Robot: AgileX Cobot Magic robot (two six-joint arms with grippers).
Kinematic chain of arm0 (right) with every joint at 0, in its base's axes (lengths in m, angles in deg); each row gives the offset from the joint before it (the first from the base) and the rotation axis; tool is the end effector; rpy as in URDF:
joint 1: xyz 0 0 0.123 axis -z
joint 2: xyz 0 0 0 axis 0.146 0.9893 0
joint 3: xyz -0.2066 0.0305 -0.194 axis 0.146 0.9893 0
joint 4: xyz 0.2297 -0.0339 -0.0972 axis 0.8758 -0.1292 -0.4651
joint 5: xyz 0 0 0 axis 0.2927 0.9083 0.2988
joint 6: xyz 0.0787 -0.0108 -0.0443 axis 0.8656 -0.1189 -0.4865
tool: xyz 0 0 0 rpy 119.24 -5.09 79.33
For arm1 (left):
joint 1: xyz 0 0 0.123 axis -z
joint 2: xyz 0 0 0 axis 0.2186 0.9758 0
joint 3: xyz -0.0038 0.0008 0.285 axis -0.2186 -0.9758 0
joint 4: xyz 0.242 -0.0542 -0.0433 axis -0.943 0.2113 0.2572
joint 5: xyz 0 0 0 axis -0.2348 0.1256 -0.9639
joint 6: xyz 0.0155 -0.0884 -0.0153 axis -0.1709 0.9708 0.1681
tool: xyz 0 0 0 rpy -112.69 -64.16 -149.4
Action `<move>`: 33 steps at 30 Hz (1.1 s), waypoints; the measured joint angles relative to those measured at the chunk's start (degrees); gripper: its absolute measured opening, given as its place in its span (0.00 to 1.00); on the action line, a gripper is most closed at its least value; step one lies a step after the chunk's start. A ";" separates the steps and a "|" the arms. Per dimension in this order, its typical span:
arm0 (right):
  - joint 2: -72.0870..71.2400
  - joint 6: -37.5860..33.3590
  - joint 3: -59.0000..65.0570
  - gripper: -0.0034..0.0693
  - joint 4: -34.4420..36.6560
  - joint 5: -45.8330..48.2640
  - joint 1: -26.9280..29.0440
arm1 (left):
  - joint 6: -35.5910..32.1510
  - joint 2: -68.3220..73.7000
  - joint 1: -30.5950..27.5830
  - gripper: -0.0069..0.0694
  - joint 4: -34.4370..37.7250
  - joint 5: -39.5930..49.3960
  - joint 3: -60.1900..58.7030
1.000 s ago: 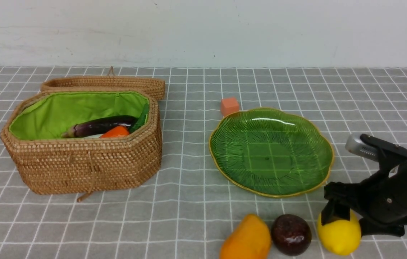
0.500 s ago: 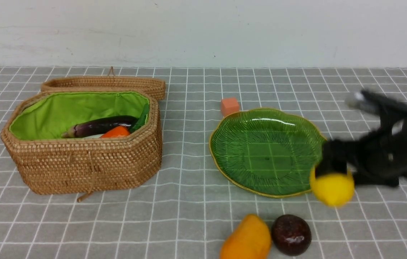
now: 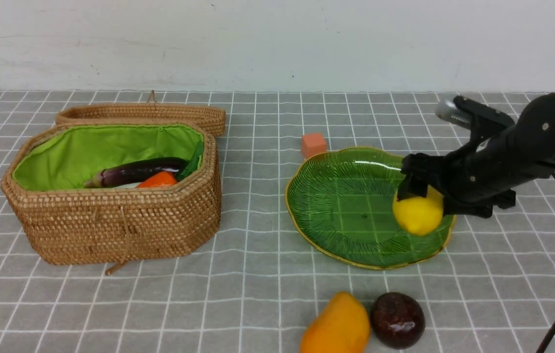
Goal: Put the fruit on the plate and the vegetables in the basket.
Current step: Use the right arm to grab a lemon and put it into the right plate, then use the right arm to grab a mangosteen and put it into the right plate
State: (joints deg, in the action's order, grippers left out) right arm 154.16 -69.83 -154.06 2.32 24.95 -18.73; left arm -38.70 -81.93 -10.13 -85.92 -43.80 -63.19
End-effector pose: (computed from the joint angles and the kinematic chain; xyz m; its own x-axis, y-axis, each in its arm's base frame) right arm 0.3808 0.0849 0.2198 -0.8234 0.2881 -0.4888 0.0927 0.9182 0.3852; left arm 0.0525 -0.0023 0.1694 -0.3124 -0.2476 -0.9171 -0.0394 0.9680 -0.2479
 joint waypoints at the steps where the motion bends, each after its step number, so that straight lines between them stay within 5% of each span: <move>1: -0.23 0.00 -0.07 0.96 -0.13 0.19 0.00 | 0.00 0.00 0.00 0.26 0.00 0.00 0.00; 9: -5.79 0.00 0.04 0.93 -1.77 9.03 -0.19 | 0.00 0.00 0.00 0.27 0.00 0.00 0.00; 14: -12.77 2.73 5.27 0.87 -1.90 14.09 -5.00 | 0.00 0.00 0.00 0.28 0.00 0.00 0.00; 21: -13.07 4.27 16.48 0.86 -3.62 7.54 -13.07 | 0.00 0.00 0.00 0.28 0.00 0.05 0.00; 26: -9.28 4.67 20.15 0.86 -3.58 -0.77 -13.48 | 0.00 0.00 0.00 0.28 0.00 0.02 0.00; 33: -6.36 4.40 20.77 0.73 -3.45 2.50 -13.67 | 0.00 0.00 0.00 0.28 0.00 0.02 0.00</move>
State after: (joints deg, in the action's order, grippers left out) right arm 147.80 -65.43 -133.29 -1.13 27.44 -32.40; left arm -38.70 -81.93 -10.13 -85.92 -43.78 -63.19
